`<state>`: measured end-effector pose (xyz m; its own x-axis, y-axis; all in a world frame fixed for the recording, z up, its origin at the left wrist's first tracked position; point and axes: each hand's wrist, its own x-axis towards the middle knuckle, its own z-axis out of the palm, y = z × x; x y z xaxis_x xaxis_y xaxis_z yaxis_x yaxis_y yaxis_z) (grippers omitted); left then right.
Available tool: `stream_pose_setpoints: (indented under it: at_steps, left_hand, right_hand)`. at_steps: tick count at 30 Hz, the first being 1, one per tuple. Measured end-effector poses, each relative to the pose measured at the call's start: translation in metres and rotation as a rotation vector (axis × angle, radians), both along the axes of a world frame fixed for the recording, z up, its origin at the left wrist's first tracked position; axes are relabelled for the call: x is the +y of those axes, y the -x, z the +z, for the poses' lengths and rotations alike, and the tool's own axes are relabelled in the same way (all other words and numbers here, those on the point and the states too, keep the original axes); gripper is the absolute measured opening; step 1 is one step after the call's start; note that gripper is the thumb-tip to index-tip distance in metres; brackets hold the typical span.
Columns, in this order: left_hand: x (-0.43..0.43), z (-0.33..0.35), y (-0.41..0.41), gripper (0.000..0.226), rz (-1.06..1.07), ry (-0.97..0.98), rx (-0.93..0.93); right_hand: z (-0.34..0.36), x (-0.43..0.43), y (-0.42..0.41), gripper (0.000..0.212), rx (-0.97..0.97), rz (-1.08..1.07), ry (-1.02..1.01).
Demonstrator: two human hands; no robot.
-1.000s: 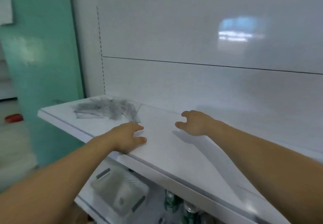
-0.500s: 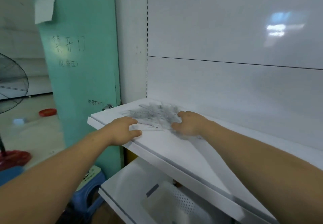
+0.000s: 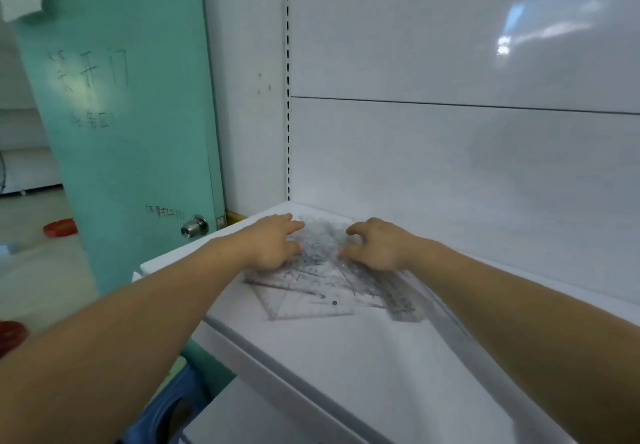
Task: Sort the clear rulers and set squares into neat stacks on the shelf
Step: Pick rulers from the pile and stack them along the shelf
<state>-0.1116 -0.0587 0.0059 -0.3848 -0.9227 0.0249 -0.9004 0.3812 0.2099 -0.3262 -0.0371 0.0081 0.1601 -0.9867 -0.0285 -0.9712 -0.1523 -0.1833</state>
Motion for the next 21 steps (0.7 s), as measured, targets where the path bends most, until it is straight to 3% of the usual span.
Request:
stream_pose_setpoints:
  at_steps: [4, 12, 21]
  left_hand:
    - [-0.027, 0.001, -0.001, 0.050, -0.070, -0.035, -0.001]
    - [-0.047, 0.012, -0.017, 0.044, -0.322, 0.048, 0.010]
    - [-0.060, 0.008, -0.051, 0.042, -0.382, 0.064, 0.191]
  right_hand:
    - [0.006, -0.008, -0.004, 0.047, -0.059, -0.027, 0.045]
    - [0.015, -0.011, -0.023, 0.064, -0.077, -0.225, 0.030]
    - [0.015, -0.008, -0.054, 0.049, -0.259, -0.289, 0.189]
